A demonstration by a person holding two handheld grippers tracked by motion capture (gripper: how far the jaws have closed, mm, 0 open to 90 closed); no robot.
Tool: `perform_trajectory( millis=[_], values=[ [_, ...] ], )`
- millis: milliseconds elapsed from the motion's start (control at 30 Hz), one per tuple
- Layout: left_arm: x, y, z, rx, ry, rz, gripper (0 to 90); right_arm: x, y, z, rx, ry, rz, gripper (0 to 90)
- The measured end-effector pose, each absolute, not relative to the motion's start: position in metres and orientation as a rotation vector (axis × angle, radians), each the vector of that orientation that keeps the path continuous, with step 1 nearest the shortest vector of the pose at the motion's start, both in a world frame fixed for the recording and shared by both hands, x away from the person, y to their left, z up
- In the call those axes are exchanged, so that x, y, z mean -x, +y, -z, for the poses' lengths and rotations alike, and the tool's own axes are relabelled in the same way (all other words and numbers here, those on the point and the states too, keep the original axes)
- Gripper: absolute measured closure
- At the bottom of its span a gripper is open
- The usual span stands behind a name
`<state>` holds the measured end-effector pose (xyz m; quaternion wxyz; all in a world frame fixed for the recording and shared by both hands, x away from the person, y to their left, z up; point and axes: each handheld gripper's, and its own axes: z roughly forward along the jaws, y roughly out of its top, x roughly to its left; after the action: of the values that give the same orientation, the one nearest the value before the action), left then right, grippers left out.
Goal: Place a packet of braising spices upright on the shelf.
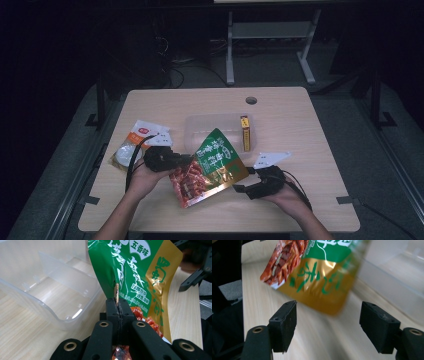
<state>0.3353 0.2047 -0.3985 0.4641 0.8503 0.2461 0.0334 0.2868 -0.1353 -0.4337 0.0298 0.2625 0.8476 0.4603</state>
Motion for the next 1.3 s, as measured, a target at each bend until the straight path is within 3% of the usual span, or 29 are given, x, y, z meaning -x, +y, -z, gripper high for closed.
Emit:
perform_trajectory(
  millis=[300,700,900,1067,1300],
  values=[
    [-0.335,0.205,0.394,-2.057,0.601,-0.095,89.7,-0.3,-0.12,0.438,-0.862,2.606,-1.501,31.7],
    [-0.333,0.2,0.394,-2.027,0.597,-0.102,89.8,-0.31,-0.113,0.441,-0.905,2.638,-1.621,59.8],
    [-0.331,0.2,0.396,-2.007,0.594,-0.1,89.6,-0.31,-0.116,0.439,-0.924,2.632,-1.651,81.9],
    [-0.331,0.2,0.398,-2.001,0.591,-0.081,89.6,-0.309,-0.123,0.43,-0.929,2.575,-1.682,88.5],
    [-0.329,0.197,0.402,-2.026,0.581,-0.056,89.5,-0.309,-0.128,0.427,-0.908,2.563,-1.649,89.7]
  ],
)
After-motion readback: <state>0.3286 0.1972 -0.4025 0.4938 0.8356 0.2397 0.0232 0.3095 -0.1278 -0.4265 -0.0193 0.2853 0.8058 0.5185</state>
